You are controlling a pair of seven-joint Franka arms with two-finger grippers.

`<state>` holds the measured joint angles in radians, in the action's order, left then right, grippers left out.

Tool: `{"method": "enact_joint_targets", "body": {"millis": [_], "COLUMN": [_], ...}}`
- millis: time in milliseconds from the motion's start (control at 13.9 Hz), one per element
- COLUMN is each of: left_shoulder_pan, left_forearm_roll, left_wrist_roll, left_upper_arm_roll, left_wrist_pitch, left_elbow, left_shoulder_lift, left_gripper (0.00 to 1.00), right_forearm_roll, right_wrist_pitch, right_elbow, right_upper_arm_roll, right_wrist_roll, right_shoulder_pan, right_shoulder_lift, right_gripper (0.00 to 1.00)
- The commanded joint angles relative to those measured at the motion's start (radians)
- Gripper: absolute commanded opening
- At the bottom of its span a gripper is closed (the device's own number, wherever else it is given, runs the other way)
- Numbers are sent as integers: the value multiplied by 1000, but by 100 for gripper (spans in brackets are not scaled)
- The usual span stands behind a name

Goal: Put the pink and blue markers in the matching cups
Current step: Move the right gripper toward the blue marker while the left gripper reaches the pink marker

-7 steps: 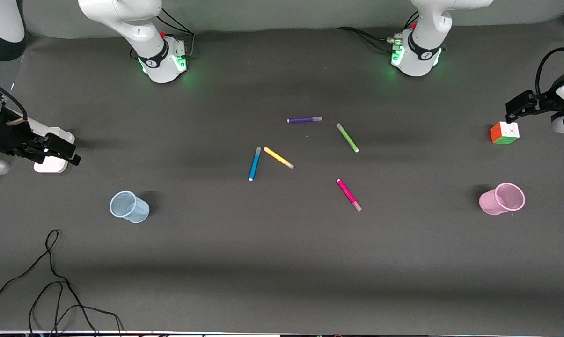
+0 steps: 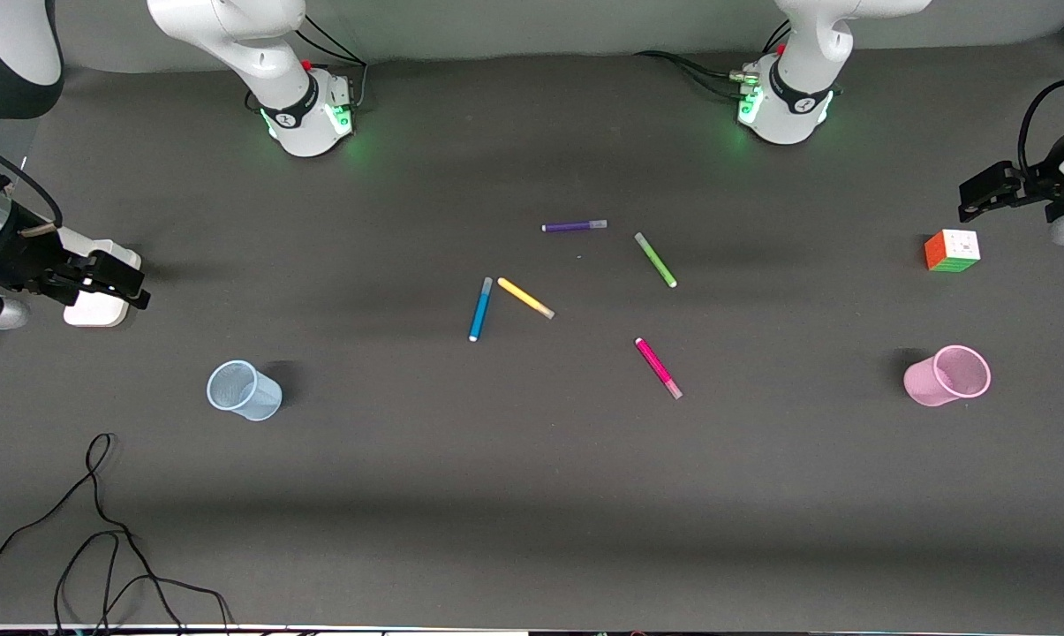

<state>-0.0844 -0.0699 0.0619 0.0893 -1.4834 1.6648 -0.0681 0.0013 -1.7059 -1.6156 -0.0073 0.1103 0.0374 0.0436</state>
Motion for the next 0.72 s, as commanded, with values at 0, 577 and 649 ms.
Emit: {"method": "enact_joint_targets", "body": {"millis": [0,577,649], "left_shoulder_pan": [-11,-31,-38], "left_forearm_roll": [2,108,143], "left_wrist_roll": [-22,-59,-100], "left_upper_arm_roll": [-8,-115,-118], "left_wrist_pitch": [32,84,81], "left_elbow": [-28,-40,-49], "left_shoulder_lift": [36,152,172], "left_gripper": [99,99,99], "right_forearm_roll": [-24,145,179], "right_wrist_pitch": [12,-29,-47], "right_elbow": [16,83,91], "right_upper_arm_roll": [38,257,259], "right_wrist_roll": [101,380,387], "right_shoulder_pan": [44,64,70], "right_shoulder_lift": [51,356,414], "right_gripper": [100,100,100]}}
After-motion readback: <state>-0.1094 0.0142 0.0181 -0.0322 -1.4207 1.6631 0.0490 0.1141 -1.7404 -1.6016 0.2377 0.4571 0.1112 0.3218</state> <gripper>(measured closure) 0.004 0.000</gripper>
